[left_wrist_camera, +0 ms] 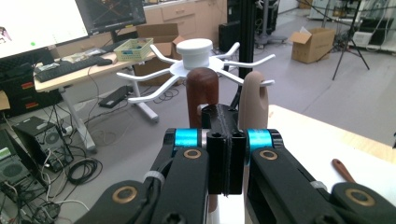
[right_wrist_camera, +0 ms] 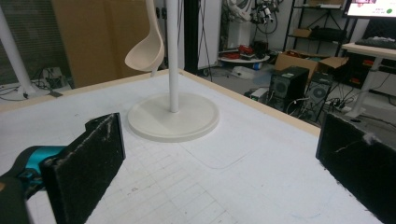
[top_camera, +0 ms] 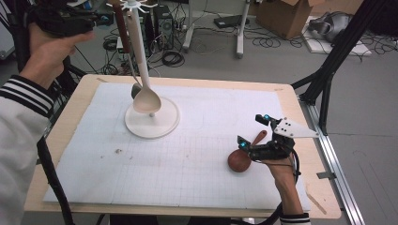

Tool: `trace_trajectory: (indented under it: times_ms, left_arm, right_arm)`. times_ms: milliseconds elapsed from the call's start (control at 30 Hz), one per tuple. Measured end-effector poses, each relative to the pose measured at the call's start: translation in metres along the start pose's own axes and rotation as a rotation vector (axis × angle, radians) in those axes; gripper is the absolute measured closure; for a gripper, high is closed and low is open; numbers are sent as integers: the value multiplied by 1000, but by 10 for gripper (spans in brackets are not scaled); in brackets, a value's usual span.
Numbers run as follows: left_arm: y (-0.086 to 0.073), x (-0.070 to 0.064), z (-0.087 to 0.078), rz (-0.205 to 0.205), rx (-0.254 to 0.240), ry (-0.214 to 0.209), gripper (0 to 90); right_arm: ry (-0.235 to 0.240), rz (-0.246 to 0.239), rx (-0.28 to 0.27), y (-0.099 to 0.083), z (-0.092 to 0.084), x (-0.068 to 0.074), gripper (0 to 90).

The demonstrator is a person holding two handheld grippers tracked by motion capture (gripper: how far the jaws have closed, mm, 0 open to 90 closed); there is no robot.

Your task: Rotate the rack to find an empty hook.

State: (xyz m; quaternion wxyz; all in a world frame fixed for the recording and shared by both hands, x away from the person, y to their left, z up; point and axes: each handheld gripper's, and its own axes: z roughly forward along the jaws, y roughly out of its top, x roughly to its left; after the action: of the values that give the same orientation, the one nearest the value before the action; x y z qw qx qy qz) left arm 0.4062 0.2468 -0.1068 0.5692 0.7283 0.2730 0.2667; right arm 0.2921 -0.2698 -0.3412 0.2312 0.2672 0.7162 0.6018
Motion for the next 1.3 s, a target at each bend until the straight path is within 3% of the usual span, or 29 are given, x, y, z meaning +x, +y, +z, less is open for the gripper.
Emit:
trace_trajectory:
  times_ms: [433,700,1300]
  left_arm:
    - [0,3,3,-34,-8,12,900]
    - [1,0,4,-18,-2,13,900]
    - [3,6,10,-26,2,47,900]
  right_arm:
    - [3,8,7,2,1,1,4]
    - [6,-3,6,2,4,1,4]
    - [10,3,12,3,3,2,4]
